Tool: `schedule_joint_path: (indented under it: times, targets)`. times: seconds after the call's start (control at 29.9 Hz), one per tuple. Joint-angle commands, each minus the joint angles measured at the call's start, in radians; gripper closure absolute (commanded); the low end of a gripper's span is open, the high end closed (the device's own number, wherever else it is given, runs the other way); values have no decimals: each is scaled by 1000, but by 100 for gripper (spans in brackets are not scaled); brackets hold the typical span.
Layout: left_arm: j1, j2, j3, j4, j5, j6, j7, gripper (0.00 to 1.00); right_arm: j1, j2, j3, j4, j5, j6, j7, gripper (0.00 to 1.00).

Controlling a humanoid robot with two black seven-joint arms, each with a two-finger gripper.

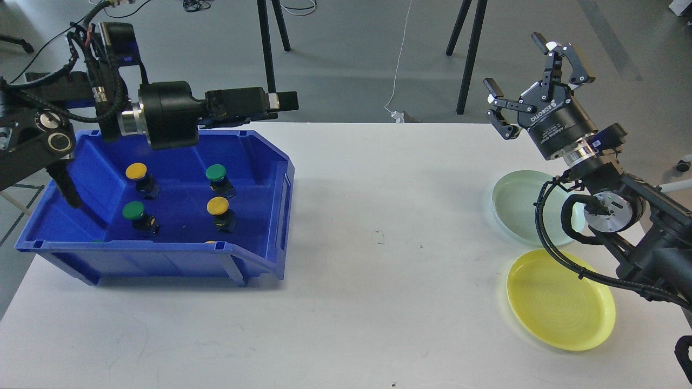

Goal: Pass button and place on color plate
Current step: 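Move the left gripper down into the blue bin toward a button, then grasp a yellow-topped button in the bin with the left gripper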

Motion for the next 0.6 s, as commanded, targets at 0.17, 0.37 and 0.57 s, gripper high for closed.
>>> schedule_joint_path:
  times: [0.17,0.37,0.57]
  targets:
    - [-103,-105,326,189,283,0,0,0,-21,-4,8,-1,1,0,0,1]
    - [-62,-117,340,255,306,0,0,0,-27,-4,14,-1,1,0,0,1]
    - [-13,-160,338,327,346,0,0,0,-39,-4,14,-1,1,0,0,1]
